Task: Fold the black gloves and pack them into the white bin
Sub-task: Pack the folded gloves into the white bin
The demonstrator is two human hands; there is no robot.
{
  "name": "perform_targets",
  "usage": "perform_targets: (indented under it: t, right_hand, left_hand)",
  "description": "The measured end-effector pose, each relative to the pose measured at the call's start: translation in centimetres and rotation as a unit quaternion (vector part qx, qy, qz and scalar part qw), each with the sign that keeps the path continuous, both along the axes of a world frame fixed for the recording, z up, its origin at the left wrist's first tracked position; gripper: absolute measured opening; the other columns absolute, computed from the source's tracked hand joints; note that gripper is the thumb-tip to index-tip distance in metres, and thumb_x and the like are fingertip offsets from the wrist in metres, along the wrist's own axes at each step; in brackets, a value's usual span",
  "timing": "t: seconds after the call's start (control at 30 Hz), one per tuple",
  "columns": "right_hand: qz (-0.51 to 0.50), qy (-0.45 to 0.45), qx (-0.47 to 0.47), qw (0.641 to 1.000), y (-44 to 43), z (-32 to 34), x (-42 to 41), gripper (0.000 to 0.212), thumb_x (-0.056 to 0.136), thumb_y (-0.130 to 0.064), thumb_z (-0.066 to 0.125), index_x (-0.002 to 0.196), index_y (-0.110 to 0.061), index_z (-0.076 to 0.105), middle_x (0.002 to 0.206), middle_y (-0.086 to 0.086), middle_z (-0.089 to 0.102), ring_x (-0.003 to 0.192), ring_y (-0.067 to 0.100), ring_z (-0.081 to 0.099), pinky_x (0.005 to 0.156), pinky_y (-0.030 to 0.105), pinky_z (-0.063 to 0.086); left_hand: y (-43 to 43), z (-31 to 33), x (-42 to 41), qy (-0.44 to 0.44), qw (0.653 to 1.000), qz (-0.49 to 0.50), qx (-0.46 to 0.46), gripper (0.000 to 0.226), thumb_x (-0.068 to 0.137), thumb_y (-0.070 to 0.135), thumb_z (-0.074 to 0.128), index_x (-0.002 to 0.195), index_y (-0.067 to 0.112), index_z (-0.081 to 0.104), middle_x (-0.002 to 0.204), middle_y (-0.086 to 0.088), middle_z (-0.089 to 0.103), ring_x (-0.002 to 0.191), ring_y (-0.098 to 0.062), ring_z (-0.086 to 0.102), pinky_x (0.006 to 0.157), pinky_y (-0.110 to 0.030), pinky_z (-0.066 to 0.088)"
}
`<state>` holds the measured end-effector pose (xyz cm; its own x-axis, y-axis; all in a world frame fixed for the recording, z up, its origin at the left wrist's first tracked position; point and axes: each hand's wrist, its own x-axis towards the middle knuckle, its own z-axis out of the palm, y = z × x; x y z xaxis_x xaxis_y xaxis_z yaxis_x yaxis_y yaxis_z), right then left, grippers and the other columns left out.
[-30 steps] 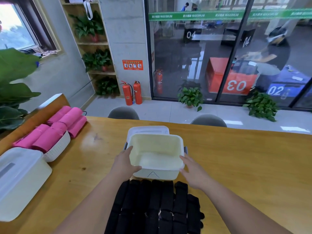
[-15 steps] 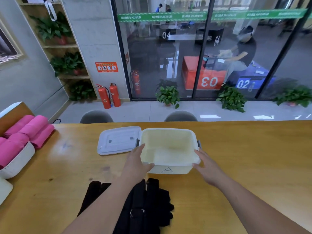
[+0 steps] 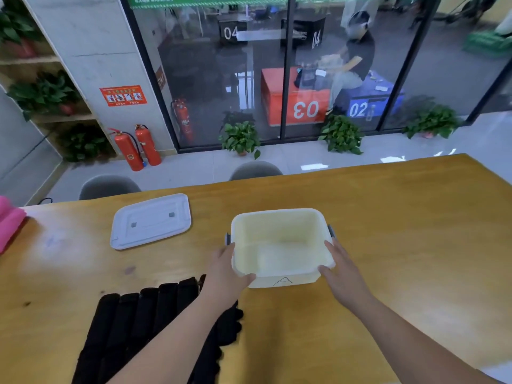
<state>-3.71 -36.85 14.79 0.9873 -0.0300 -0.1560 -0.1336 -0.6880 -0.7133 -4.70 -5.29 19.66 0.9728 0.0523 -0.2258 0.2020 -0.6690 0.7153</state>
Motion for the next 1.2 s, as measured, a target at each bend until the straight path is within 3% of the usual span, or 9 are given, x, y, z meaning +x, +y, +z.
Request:
perform_targets:
  t: [0.07, 0.17, 0.27, 0.4, 0.53, 0.67, 0.8, 0.97, 1.2]
  right_hand:
    - [-0.018, -0.017, -0.013, 1.0, 0.0, -0.4, -1.4, 0.073, 0.101, -0.048, 0.057, 0.165, -0.04, 0.023, 0.169, -0.034, 0.001, 0.157, 0.002, 0.01, 0.12, 0.041, 0.034]
    - [-0.057, -0.028, 0.009, 0.998, 0.2, -0.3, -3.6, 0.076, 0.099, -0.049, 0.063, 0.165, -0.037, 0.026, 0.171, -0.029, 0.002, 0.158, 0.003, 0.009, 0.123, 0.039, 0.028]
    - [-0.072, -0.04, 0.009, 0.997, 0.1, -0.7, -5.6, 0.078, 0.097, -0.049, 0.065, 0.164, -0.037, 0.028, 0.171, -0.029, 0.001, 0.158, 0.004, 0.006, 0.125, 0.04, 0.026]
    - [-0.077, -0.05, -0.015, 0.996, -0.2, -1.1, -7.9, 0.077, 0.098, -0.047, 0.064, 0.164, -0.039, 0.026, 0.172, -0.026, 0.0, 0.159, 0.004, -0.004, 0.127, 0.045, 0.024]
    - [-0.092, -0.06, -0.074, 0.991, -0.1, -0.5, -9.2, 0.078, 0.096, -0.052, 0.062, 0.164, -0.039, 0.025, 0.174, -0.02, -0.002, 0.16, 0.009, -0.012, 0.129, 0.052, 0.019]
    - [-0.067, -0.129, -0.11, 0.983, 1.9, 1.3, -8.9, 0.076, 0.097, -0.054, 0.062, 0.163, -0.035, 0.031, 0.175, -0.018, -0.004, 0.161, 0.012, -0.012, 0.13, 0.051, 0.016]
    - [-0.006, -0.16, -0.087, 0.983, 5.8, 3.2, -8.5, 0.075, 0.098, -0.058, 0.054, 0.164, -0.033, 0.03, 0.175, -0.018, -0.002, 0.161, 0.011, -0.011, 0.13, 0.044, 0.01]
    - [0.097, -0.168, -0.061, 0.979, 11.2, 3.8, -8.7, 0.068, 0.1, -0.05, 0.057, 0.162, -0.035, 0.034, 0.173, -0.021, 0.007, 0.161, 0.009, 0.0, 0.128, 0.038, 0.016]
    - [0.233, -0.147, -0.041, 0.96, 17.4, 3.6, -10.5, 0.05, 0.104, -0.042, 0.052, 0.153, -0.034, 0.048, 0.149, -0.022, 0.044, 0.139, 0.001, 0.037, 0.117, 0.023, 0.036]
  left_hand:
    - [-0.8, -0.4, -1.0, -0.005, 1.0, -0.009, 0.003, 0.082, 0.085, 0.031, 0.087, 0.153, 0.033, 0.042, 0.146, 0.018, 0.032, 0.121, -0.009, 0.051, 0.099, -0.028, 0.044]
    - [-1.7, -0.7, -2.6, -0.015, 1.0, -0.018, 0.016, 0.087, 0.086, 0.032, 0.086, 0.158, 0.028, 0.037, 0.142, 0.026, 0.027, 0.134, -0.009, 0.042, 0.102, -0.025, 0.037]
    - [-2.7, -0.7, -4.5, -0.021, 0.999, -0.011, 0.025, 0.096, 0.087, 0.036, 0.086, 0.164, 0.026, 0.029, 0.16, 0.019, 0.03, 0.148, -0.014, 0.031, 0.112, -0.026, 0.031]
    - [-3.3, -1.3, -7.0, -0.044, 0.998, -0.017, 0.051, 0.099, 0.086, 0.046, 0.084, 0.165, 0.029, 0.026, 0.163, 0.016, 0.032, 0.144, -0.014, 0.026, 0.12, -0.033, 0.03]
    - [-3.1, -1.6, -8.2, -0.059, 0.997, -0.015, 0.044, 0.105, 0.084, 0.053, 0.083, 0.166, 0.028, 0.024, 0.158, 0.024, 0.027, 0.15, -0.011, 0.015, 0.127, -0.037, 0.024]
    - [-1.8, -1.6, -8.5, -0.061, 0.998, -0.008, 0.008, 0.108, 0.083, 0.059, 0.082, 0.168, 0.033, 0.019, 0.159, 0.031, 0.017, 0.152, 0.001, 0.006, 0.127, -0.036, 0.019]
    - [0.5, -2.0, -8.8, -0.042, 0.999, -0.005, 0.013, 0.111, 0.082, 0.067, 0.079, 0.168, 0.034, 0.019, 0.171, 0.024, 0.012, 0.158, -0.004, 0.002, 0.13, -0.041, 0.019]
    - [4.0, -3.8, -9.3, -0.014, 0.999, -0.013, 0.05, 0.103, 0.084, 0.065, 0.079, 0.167, 0.031, 0.027, 0.171, 0.018, 0.022, 0.158, -0.011, 0.013, 0.13, -0.041, 0.024]
    - [8.0, -6.1, -10.8, 0.041, 0.997, -0.004, 0.058, 0.092, 0.088, 0.054, 0.081, 0.164, 0.03, 0.034, 0.167, 0.018, 0.031, 0.152, -0.009, 0.027, 0.124, -0.034, 0.033]
